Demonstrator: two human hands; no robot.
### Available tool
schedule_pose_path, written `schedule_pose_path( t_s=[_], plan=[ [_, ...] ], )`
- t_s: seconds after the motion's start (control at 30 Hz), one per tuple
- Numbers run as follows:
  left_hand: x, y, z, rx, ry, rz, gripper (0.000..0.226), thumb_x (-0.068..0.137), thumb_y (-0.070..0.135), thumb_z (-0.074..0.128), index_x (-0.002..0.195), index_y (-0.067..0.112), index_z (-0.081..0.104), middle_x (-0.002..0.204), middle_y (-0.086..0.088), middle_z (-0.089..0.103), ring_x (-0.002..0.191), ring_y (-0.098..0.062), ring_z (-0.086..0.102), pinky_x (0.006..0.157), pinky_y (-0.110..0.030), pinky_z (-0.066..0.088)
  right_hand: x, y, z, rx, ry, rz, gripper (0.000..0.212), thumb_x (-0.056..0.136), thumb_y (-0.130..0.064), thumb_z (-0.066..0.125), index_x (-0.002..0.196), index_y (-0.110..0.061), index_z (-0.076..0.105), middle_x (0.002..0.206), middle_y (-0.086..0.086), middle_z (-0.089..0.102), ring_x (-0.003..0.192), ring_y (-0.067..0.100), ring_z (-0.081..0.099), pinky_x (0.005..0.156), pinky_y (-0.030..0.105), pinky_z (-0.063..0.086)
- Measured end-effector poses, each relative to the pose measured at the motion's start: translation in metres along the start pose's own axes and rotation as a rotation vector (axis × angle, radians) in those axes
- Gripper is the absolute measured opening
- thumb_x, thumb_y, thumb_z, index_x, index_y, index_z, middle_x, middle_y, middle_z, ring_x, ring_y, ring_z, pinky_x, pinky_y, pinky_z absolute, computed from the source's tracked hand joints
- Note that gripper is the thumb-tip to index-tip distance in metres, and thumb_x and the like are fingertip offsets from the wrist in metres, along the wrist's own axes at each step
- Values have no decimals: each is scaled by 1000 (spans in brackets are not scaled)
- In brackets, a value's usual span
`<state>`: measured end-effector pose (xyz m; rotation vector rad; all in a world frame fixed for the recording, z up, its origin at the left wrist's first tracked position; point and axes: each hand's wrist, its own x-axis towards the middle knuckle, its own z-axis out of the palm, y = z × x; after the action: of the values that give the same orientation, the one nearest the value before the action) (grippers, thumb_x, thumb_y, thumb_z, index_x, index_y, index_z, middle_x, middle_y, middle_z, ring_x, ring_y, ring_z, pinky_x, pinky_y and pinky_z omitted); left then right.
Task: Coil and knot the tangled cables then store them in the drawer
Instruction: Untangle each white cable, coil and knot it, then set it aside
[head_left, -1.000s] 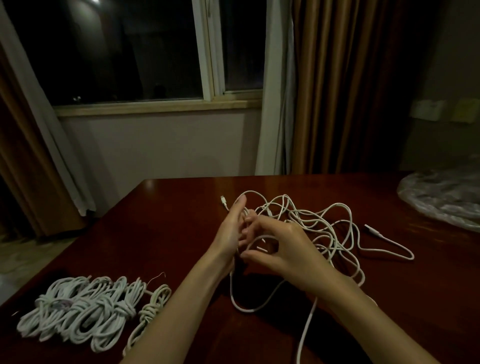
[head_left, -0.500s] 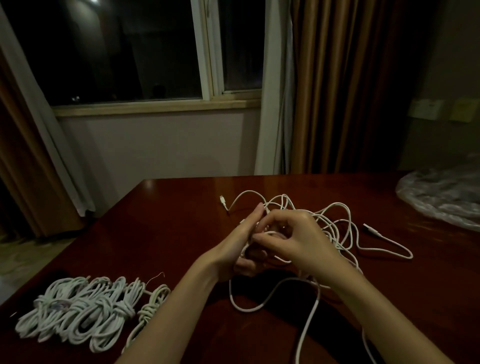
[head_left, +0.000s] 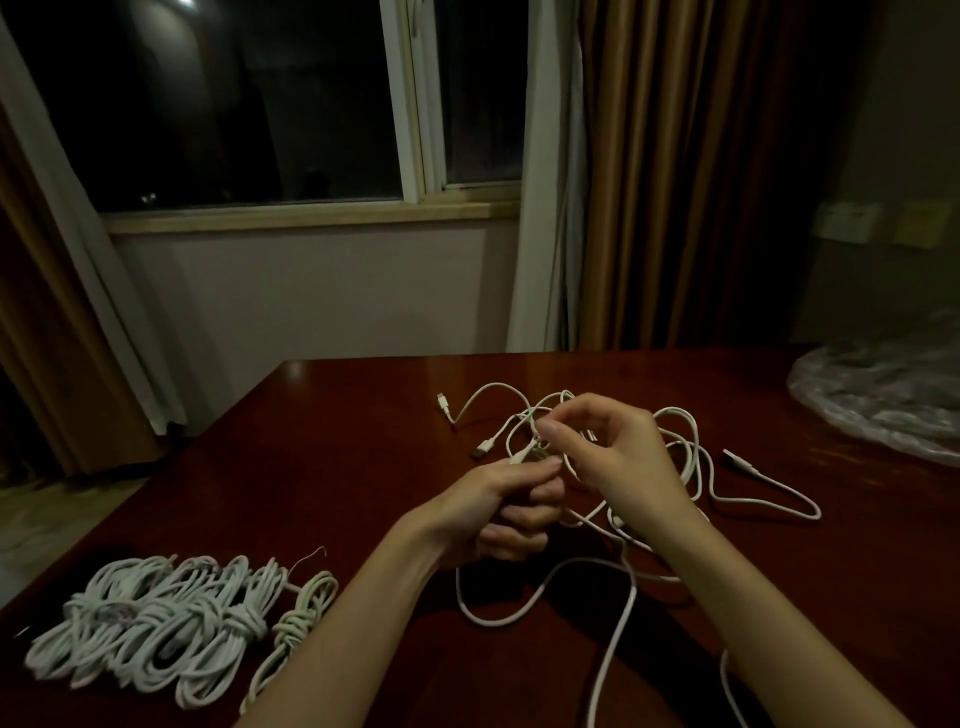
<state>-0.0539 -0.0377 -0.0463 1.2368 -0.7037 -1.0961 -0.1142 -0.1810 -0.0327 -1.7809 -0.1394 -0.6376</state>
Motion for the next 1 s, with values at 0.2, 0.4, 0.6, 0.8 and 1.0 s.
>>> schedule_pose_path(
  t_s=[0.2,0.4,0.6,0.8,1.0],
  plan=[
    [4,1,-3,-78,143,150,46,100,47,30,103,11,59,49,3,29,31,-2,24,32,-13,20,0,3,-6,-17,59,6,7,87,-17,68,80,-18,69,68,-2,68,54,2,57,51,15,42],
    [11,-2,-3,-132,296,255,53,99,51,24,124,20,59,65,1,48,42,-4,36,42,-16,31,-5,6,1,-307,39,-85,29,86,-12,69,85,-41,66,93,-12,67,79,7,64,67,25,55],
    [6,1,-11,-150,440,289,58,102,48,23,113,17,70,119,-8,69,111,-24,65,90,-39,52,-9,14,11,-479,-115,-85,29,88,-13,67,114,-27,69,92,-15,58,80,0,56,70,12,46],
    [7,6,-12,-678,539,422,47,103,43,34,69,13,49,54,1,52,61,-15,67,82,-36,50,-12,18,17,-587,-283,-132,40,93,-13,62,127,-33,61,101,-8,62,92,6,58,82,28,52],
    [-1,8,-29,-741,596,459,46,104,39,32,63,18,36,39,8,26,26,-2,23,26,-13,19,-14,10,15,-704,-454,-229,22,93,-23,61,113,-24,70,99,-13,66,74,-11,51,72,11,44]
  ],
)
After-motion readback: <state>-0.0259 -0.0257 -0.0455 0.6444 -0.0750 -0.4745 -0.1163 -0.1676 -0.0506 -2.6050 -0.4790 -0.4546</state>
